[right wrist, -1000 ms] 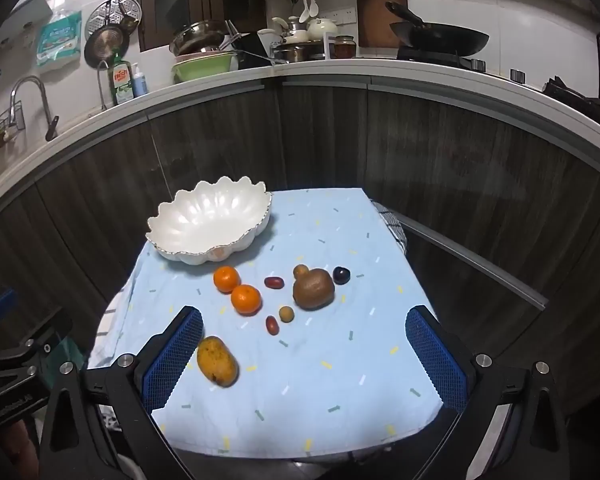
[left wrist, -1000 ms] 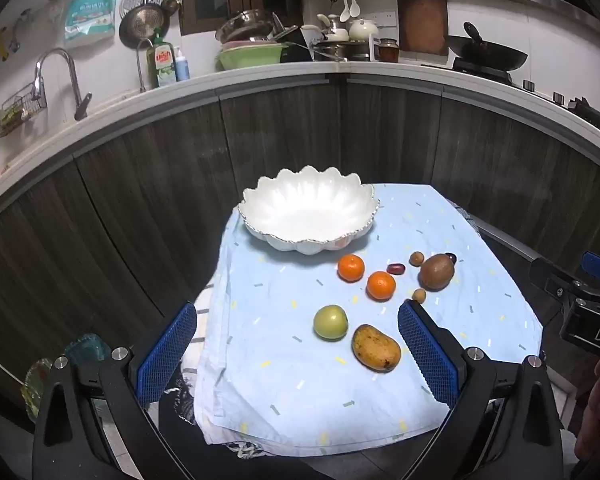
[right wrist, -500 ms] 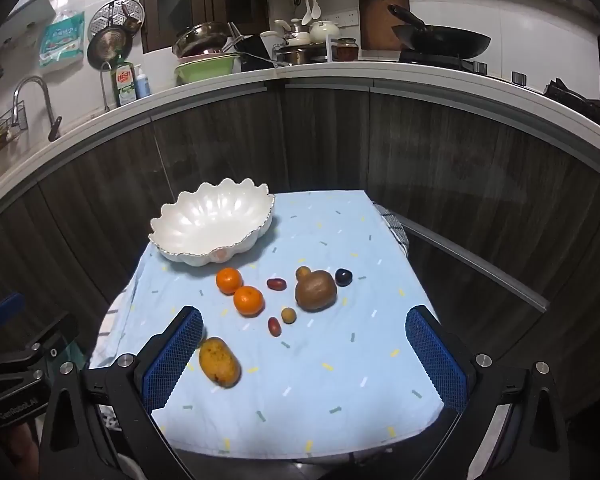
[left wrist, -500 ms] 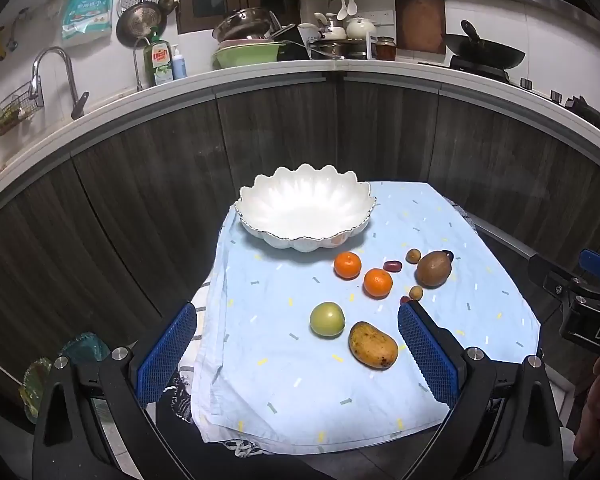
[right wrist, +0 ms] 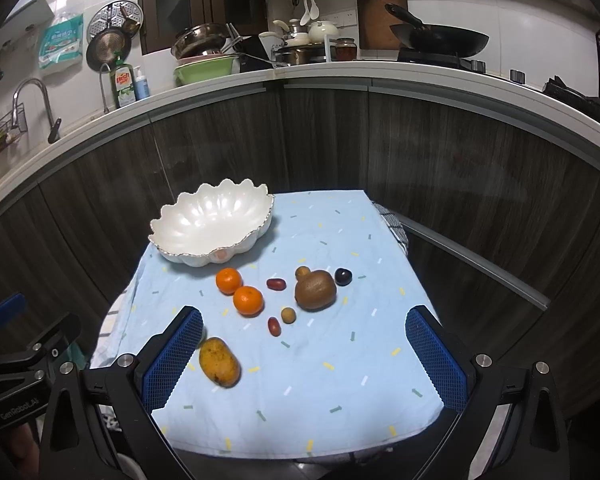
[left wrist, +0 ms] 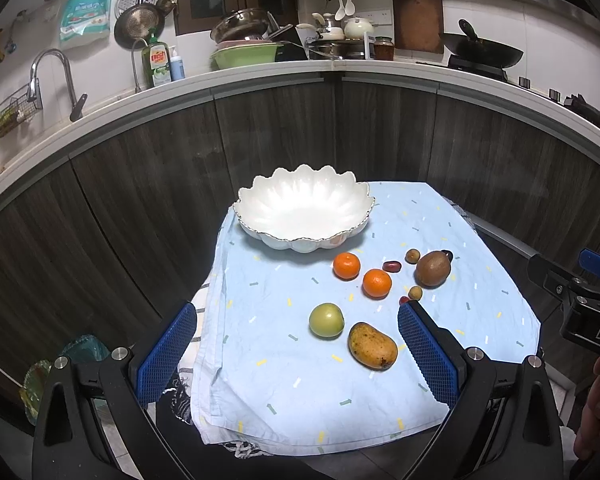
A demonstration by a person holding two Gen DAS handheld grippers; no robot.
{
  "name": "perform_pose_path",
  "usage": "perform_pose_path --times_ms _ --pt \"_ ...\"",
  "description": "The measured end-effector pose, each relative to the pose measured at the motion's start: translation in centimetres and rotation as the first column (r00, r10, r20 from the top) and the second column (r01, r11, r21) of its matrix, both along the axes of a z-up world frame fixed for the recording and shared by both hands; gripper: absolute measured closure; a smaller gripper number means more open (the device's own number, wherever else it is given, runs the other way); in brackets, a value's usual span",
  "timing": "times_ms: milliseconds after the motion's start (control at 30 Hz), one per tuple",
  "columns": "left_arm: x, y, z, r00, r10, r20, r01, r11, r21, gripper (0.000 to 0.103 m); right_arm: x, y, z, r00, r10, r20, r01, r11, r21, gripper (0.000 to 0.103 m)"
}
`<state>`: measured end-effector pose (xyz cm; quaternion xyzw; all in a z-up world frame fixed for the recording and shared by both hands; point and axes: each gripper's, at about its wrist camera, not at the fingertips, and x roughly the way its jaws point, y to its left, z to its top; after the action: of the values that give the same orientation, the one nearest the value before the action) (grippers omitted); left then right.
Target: Organize fruits
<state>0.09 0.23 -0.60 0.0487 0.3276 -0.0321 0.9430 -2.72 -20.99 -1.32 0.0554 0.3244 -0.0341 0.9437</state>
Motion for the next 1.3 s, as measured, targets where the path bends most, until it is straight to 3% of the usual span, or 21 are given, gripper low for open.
perform_pose_path --times_ms 1300 --pt "0.43 -0.09 -0.49 1.000 -0.005 -0.014 0.005 1.000 0.007 0.001 0.06 0.12 -0.44 1.000 0.000 -0.007 0.000 1.000 0.003 0.000"
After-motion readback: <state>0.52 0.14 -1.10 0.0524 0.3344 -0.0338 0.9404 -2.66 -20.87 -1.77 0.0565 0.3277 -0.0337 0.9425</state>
